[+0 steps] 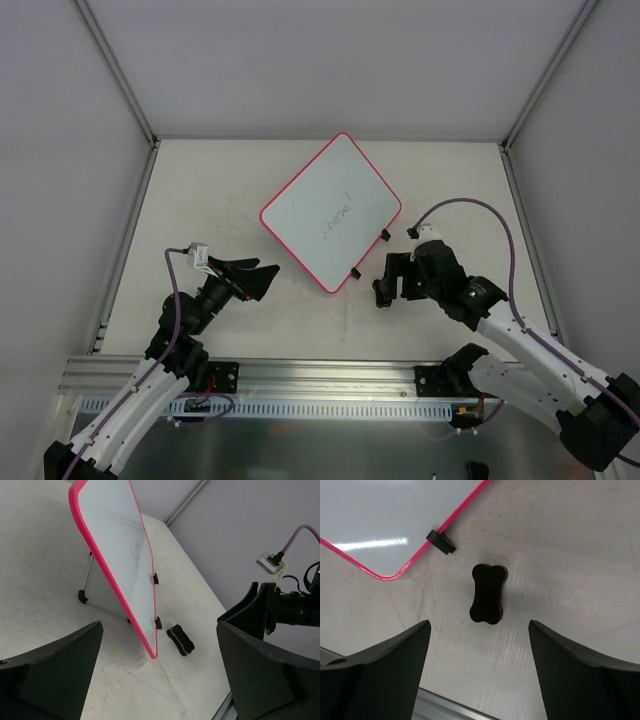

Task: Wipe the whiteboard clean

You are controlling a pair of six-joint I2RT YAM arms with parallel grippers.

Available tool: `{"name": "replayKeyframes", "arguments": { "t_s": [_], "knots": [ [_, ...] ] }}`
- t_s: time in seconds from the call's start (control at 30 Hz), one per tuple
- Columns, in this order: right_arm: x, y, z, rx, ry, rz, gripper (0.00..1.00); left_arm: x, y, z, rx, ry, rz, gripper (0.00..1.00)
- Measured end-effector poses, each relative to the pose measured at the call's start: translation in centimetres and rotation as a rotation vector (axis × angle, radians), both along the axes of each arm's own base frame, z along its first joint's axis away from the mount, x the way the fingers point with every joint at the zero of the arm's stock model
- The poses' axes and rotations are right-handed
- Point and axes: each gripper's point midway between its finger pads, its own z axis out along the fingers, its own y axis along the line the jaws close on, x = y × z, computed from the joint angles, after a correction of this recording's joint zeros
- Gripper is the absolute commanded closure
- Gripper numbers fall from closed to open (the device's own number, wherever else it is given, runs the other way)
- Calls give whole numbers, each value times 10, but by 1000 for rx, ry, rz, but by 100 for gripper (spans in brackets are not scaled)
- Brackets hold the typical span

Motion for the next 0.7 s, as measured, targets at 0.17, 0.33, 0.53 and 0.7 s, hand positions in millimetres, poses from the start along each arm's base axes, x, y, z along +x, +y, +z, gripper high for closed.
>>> {"name": "replayKeyframes", "arguments": {
  "t_s": [0.17,0.33,0.53,0.7],
  "knots": [
    [-15,2,-22,-109,79,29,27,0,0,1,-2,-5,0,1],
    [-21,-2,-37,-185,122,15,29,0,0,2,-3,-6,0,1],
    [-22,-4,-55,-258,168,8,27,0,0,2,-3,-7,-1,1],
    [-17,1,-64,-287,194,10,27,-1,0,3,-5,-10,-1,1]
  ]
}}
